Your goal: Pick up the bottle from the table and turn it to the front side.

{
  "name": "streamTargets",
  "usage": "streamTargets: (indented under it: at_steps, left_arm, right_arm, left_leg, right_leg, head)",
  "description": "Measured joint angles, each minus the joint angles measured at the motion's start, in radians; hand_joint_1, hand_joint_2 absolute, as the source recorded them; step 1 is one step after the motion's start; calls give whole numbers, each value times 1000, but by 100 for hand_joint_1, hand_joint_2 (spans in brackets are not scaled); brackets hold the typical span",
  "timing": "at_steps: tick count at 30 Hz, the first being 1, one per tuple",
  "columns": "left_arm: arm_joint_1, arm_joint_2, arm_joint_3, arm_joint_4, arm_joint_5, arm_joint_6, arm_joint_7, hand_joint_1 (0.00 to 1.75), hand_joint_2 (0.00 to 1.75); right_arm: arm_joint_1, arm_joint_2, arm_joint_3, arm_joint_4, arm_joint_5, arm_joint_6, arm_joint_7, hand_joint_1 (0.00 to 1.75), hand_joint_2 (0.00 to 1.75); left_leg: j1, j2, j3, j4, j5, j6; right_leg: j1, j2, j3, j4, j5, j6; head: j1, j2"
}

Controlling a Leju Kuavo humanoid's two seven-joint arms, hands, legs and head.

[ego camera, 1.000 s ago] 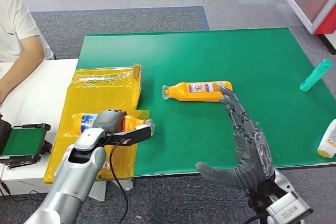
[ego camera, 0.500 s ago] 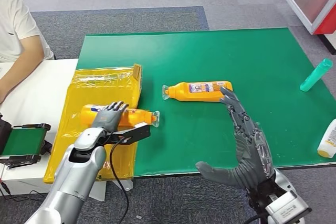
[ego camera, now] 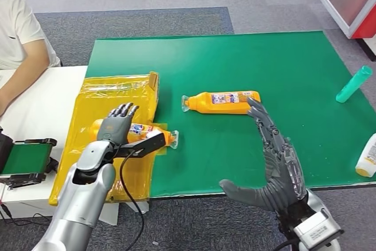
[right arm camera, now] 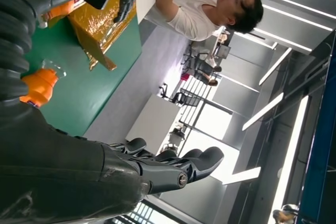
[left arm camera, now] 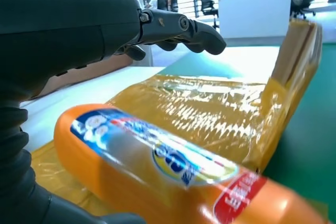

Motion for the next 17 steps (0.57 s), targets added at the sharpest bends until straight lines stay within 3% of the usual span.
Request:
streamTargets:
  at_steps: [5, 17]
  left_arm:
    - [34, -17, 5, -130, 159, 21, -48, 0, 175]
    - [167, -28, -1, -613, 862, -24, -138, 0, 175]
  right_arm:
    - [14, 0, -4, -2, 9, -10, 5, 0, 175]
    - [79, 0, -35, -52, 30, -49, -4, 0, 175]
  left_leg:
    - [0, 0, 0, 0, 0, 0]
    - [0, 0, 0, 0, -1, 0]
  right_leg:
    - [0, 0, 0, 0, 0, 0]
    - [0, 0, 0, 0, -1, 0]
  head:
    - [0, 0]
    - [0, 0]
